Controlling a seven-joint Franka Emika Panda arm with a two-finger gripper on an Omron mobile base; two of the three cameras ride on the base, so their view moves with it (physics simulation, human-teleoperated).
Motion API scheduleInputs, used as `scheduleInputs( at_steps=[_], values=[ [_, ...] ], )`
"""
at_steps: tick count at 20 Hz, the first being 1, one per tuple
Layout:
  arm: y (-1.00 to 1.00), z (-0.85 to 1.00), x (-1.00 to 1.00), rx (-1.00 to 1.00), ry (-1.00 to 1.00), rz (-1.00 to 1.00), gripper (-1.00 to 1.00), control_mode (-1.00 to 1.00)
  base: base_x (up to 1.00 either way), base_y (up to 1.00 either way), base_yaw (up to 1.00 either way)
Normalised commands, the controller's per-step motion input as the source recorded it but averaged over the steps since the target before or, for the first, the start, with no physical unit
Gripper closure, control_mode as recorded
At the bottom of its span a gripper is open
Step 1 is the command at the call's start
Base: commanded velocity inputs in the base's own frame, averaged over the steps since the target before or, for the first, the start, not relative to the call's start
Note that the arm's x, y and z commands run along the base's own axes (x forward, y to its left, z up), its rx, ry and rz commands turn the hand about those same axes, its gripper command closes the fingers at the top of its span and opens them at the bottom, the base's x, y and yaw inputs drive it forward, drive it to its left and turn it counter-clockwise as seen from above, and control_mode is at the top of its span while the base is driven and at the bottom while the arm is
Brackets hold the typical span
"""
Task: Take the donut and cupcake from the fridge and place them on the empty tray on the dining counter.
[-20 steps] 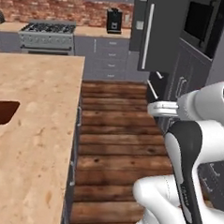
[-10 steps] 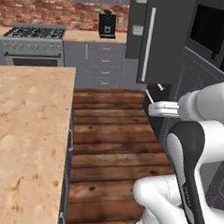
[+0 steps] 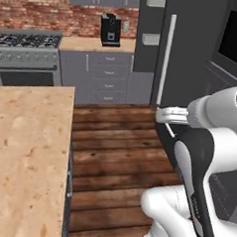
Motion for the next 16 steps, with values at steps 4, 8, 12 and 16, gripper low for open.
scheduleInputs(
  at_steps=[4, 8, 12, 16],
  values=[
    [0.0, 0.0, 0.0, 0.0, 0.0, 0.0, -1.0, 1.0, 1.0, 0.18, -0.05],
    [0.0, 0.0, 0.0, 0.0, 0.0, 0.0, -1.0, 1.0, 1.0, 0.29, -0.05],
    [0.0, 0.0, 0.0, 0.0, 0.0, 0.0, -1.0, 1.0, 1.0, 0.52, -0.08],
    [0.0, 0.0, 0.0, 0.0, 0.0, 0.0, -1.0, 1.0, 1.0, 0.48, -0.08]
  ],
)
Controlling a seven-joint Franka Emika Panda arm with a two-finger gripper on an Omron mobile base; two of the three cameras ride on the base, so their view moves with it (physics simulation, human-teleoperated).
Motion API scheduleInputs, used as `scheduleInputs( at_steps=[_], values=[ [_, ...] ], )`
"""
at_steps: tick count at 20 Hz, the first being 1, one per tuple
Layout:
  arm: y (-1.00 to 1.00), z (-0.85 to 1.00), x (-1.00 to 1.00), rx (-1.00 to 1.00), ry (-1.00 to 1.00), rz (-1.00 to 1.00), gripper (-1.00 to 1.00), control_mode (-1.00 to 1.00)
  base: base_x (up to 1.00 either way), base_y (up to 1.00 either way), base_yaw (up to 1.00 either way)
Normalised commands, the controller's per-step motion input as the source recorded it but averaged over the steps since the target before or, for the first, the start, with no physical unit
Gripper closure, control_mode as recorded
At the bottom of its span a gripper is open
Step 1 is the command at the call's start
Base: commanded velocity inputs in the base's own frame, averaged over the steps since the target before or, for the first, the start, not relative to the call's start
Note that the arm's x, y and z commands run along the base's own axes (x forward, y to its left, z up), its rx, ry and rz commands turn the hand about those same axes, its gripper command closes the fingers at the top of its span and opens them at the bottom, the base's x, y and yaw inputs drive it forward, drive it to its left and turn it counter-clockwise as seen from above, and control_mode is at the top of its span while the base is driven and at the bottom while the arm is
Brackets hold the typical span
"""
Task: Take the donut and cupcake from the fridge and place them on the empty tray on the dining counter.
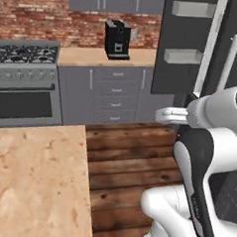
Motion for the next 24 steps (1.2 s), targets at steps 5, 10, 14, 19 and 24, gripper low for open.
scheduleInputs(
  at_steps=[5, 10, 14, 19, 24],
  values=[
    [0.0, 0.0, 0.0, 0.0, 0.0, 0.0, -1.0, 1.0, 1.0, 0.04, -0.02],
    [0.0, 0.0, 0.0, 0.0, 0.0, 0.0, -1.0, 1.0, 1.0, 0.0, -0.05],
    [0.0, 0.0, 0.0, 0.0, 0.0, 0.0, -1.0, 1.0, 1.0, 0.0, -0.16],
    [0.0, 0.0, 0.0, 0.0, 0.0, 0.0, -1.0, 1.0, 1.0, 0.03, -0.23],
    [0.0, 0.0, 0.0, 0.0, 0.0, 0.0, -1.0, 1.0, 0.98, 0.11, -0.58]
  ],
)
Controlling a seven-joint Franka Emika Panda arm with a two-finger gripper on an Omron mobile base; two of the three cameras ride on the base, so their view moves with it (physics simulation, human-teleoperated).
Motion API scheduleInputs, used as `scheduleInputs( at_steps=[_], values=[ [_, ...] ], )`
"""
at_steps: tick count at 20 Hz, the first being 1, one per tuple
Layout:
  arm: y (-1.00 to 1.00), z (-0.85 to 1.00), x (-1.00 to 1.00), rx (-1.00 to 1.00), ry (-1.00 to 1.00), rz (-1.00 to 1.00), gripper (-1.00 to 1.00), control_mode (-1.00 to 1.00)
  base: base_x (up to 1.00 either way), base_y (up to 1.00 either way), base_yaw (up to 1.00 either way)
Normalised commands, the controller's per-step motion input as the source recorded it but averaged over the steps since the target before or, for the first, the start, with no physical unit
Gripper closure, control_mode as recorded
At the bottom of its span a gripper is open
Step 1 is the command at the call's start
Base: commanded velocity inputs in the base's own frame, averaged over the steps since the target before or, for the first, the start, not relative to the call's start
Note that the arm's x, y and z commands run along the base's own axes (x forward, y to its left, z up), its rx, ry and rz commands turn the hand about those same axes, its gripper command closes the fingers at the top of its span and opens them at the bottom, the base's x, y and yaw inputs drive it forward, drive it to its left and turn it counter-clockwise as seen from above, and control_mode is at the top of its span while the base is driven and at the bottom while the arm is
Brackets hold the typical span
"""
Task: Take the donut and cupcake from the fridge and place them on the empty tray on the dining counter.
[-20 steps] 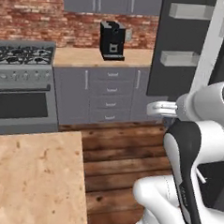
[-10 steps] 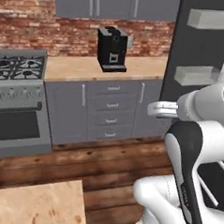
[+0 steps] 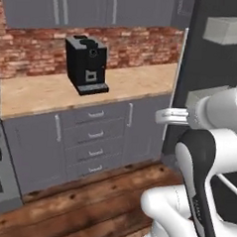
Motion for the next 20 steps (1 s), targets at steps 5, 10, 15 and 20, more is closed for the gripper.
scheduleInputs(
  at_steps=[5, 10, 15, 20],
  values=[
    [0.0, 0.0, 0.0, 0.0, 0.0, 0.0, -1.0, 1.0, 0.69, 0.27, -0.81],
    [0.0, 0.0, 0.0, 0.0, 0.0, 0.0, -1.0, 1.0, 0.3, -0.15, -0.86],
    [0.0, 0.0, 0.0, 0.0, 0.0, 0.0, -1.0, 1.0, 0.49, -0.16, -0.77],
    [0.0, 0.0, 0.0, 0.0, 0.0, 0.0, -1.0, 1.0, 0.83, 0.0, -0.69]
  ],
)
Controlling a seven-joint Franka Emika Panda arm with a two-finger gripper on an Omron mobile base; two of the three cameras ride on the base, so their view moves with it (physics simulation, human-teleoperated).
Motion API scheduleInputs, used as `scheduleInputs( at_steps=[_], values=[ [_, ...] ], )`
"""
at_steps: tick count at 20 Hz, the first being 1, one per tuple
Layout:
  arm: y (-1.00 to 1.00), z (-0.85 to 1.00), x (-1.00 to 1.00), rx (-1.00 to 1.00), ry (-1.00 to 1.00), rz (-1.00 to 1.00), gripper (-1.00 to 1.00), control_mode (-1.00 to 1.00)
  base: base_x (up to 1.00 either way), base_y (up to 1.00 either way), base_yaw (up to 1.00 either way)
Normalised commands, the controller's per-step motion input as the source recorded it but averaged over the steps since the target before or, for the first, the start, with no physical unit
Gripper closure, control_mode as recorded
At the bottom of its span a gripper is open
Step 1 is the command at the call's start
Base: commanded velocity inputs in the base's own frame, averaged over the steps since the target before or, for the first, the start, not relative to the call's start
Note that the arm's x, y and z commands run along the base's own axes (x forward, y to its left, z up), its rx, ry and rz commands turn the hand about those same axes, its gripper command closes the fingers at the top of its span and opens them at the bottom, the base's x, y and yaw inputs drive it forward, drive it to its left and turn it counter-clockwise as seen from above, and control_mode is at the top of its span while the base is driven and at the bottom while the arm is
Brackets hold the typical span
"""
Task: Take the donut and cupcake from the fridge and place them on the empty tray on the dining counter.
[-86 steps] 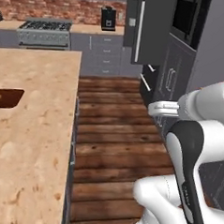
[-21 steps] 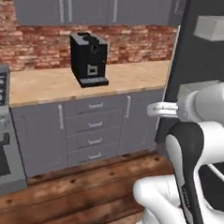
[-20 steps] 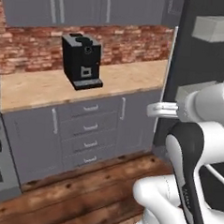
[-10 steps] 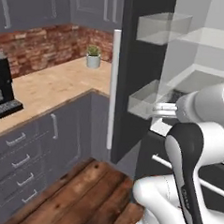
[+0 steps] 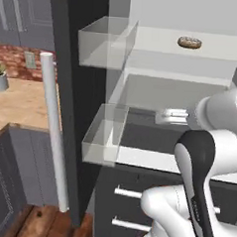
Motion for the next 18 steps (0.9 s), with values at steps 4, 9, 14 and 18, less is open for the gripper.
scheduleInputs(
  at_steps=[4, 9, 14, 18],
  values=[
    [0.0, 0.0, 0.0, 0.0, 0.0, 0.0, -1.0, 1.0, 0.78, 0.03, -0.69],
    [0.0, 0.0, 0.0, 0.0, 0.0, 0.0, -1.0, 1.0, 0.95, 0.29, -0.34],
    [0.0, 0.0, 0.0, 0.0, 0.0, 0.0, -1.0, 1.0, 1.0, -0.2, -0.09],
    [0.0, 0.0, 0.0, 0.0, 0.0, 0.0, -1.0, 1.0, 1.0, -0.18, -0.27]
  ],
)
